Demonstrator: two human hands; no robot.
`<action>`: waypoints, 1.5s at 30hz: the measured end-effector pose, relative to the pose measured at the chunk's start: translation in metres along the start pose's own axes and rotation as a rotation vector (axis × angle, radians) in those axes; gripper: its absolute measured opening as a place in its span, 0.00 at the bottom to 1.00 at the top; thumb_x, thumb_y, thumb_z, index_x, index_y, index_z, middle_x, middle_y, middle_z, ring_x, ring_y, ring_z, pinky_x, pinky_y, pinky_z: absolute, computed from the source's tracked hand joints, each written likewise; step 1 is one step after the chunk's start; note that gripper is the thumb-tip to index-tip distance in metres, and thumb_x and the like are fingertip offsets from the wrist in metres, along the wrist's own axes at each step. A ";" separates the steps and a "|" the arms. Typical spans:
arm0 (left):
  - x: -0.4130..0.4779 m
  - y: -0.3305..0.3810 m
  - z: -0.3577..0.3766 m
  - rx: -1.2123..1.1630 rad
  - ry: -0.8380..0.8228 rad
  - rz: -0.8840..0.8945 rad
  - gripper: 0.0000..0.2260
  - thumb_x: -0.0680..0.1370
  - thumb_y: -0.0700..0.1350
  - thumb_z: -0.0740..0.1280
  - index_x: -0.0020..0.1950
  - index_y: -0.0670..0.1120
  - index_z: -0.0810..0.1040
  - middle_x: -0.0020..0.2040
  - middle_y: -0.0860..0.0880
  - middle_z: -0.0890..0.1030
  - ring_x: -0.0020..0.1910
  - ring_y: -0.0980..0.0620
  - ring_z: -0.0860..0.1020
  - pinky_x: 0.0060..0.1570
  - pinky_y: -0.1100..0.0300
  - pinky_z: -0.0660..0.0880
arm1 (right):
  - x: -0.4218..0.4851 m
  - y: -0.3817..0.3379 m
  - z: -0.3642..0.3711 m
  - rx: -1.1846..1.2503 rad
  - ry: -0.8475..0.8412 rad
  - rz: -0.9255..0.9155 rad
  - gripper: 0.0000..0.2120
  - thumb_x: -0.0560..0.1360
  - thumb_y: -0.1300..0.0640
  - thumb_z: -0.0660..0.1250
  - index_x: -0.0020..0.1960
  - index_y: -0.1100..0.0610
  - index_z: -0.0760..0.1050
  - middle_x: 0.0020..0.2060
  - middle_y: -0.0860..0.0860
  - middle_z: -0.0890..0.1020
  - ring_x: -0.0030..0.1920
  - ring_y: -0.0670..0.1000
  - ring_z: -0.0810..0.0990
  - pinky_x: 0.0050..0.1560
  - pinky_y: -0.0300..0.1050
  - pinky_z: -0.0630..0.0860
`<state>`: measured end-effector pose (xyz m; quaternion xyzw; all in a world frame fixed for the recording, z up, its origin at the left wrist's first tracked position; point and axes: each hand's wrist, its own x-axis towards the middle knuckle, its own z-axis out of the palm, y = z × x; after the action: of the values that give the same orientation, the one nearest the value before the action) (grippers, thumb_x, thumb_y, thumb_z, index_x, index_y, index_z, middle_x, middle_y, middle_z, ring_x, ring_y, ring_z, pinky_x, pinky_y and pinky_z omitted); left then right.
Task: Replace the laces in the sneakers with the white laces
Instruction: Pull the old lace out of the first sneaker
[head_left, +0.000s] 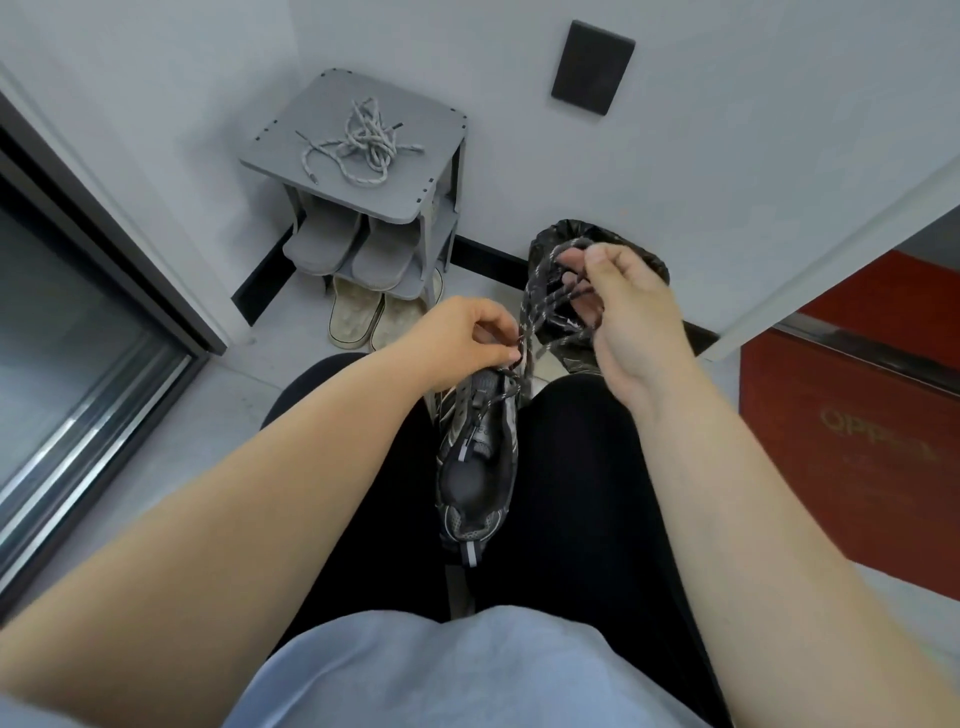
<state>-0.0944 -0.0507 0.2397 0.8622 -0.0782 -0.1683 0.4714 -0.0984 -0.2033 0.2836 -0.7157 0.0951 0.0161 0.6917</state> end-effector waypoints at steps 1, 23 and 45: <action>0.000 0.000 0.001 0.038 -0.014 0.013 0.09 0.72 0.44 0.71 0.52 0.50 0.79 0.41 0.58 0.78 0.43 0.61 0.76 0.44 0.72 0.71 | -0.001 0.004 0.000 0.084 -0.009 0.040 0.11 0.81 0.57 0.56 0.42 0.52 0.73 0.46 0.49 0.83 0.48 0.46 0.78 0.56 0.44 0.73; -0.012 0.039 -0.007 -0.261 0.214 0.286 0.09 0.75 0.37 0.66 0.41 0.52 0.77 0.37 0.57 0.75 0.34 0.65 0.73 0.39 0.75 0.69 | -0.002 0.031 0.005 -0.479 -0.244 -0.131 0.14 0.77 0.55 0.64 0.36 0.59 0.77 0.27 0.49 0.71 0.26 0.42 0.66 0.34 0.39 0.65; -0.007 0.020 0.003 -0.643 0.136 0.176 0.11 0.73 0.30 0.66 0.42 0.47 0.80 0.33 0.57 0.83 0.37 0.62 0.80 0.42 0.69 0.76 | -0.015 0.021 -0.006 -0.753 -0.396 -0.083 0.12 0.80 0.55 0.57 0.52 0.59 0.77 0.49 0.55 0.82 0.51 0.54 0.79 0.56 0.50 0.73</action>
<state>-0.1016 -0.0622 0.2564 0.6687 -0.0637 -0.0853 0.7359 -0.1168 -0.2078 0.2652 -0.9047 -0.0811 0.1591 0.3869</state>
